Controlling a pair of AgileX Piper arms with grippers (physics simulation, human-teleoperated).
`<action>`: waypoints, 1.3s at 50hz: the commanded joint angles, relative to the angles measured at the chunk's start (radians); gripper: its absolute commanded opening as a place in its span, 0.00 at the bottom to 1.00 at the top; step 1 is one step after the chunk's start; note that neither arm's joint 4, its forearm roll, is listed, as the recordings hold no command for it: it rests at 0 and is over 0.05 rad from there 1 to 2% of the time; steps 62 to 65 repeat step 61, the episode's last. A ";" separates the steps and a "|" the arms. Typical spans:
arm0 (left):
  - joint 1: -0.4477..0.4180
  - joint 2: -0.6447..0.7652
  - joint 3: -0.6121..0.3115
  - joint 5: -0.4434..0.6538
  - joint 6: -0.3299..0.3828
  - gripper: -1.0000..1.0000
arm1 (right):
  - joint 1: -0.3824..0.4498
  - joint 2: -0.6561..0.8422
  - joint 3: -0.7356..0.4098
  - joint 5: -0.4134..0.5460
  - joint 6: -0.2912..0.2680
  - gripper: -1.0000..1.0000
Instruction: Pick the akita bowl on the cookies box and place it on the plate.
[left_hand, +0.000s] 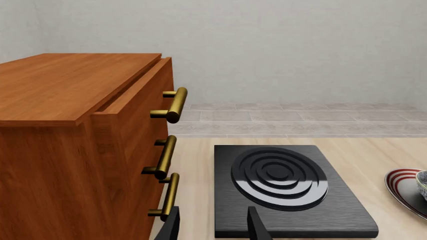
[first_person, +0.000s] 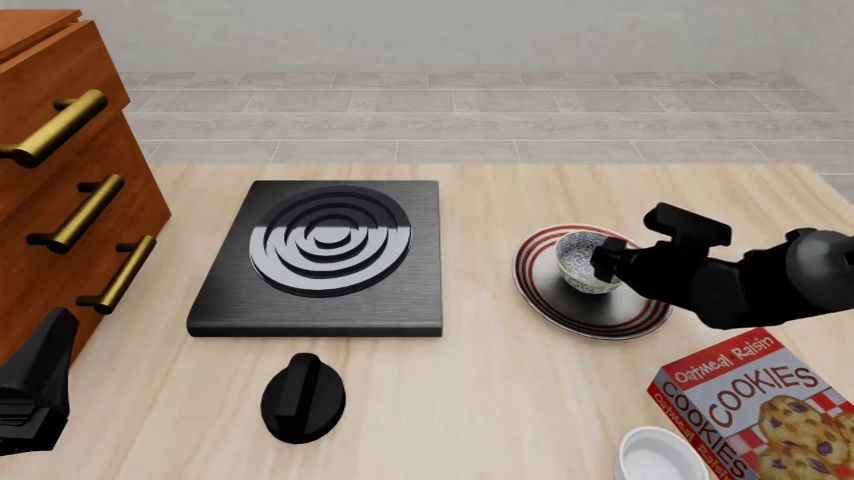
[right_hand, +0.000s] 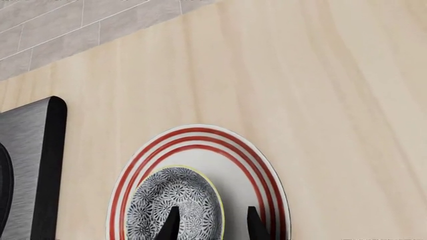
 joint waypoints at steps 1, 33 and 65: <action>0.000 0.000 0.000 0.000 0.000 1.00 | -0.005 -0.035 0.006 0.016 0.002 1.00; 0.000 0.000 0.000 0.000 0.000 1.00 | -0.037 -0.636 0.126 0.281 -0.030 1.00; 0.000 0.000 0.000 0.000 0.000 1.00 | -0.034 -1.243 0.167 0.635 -0.084 1.00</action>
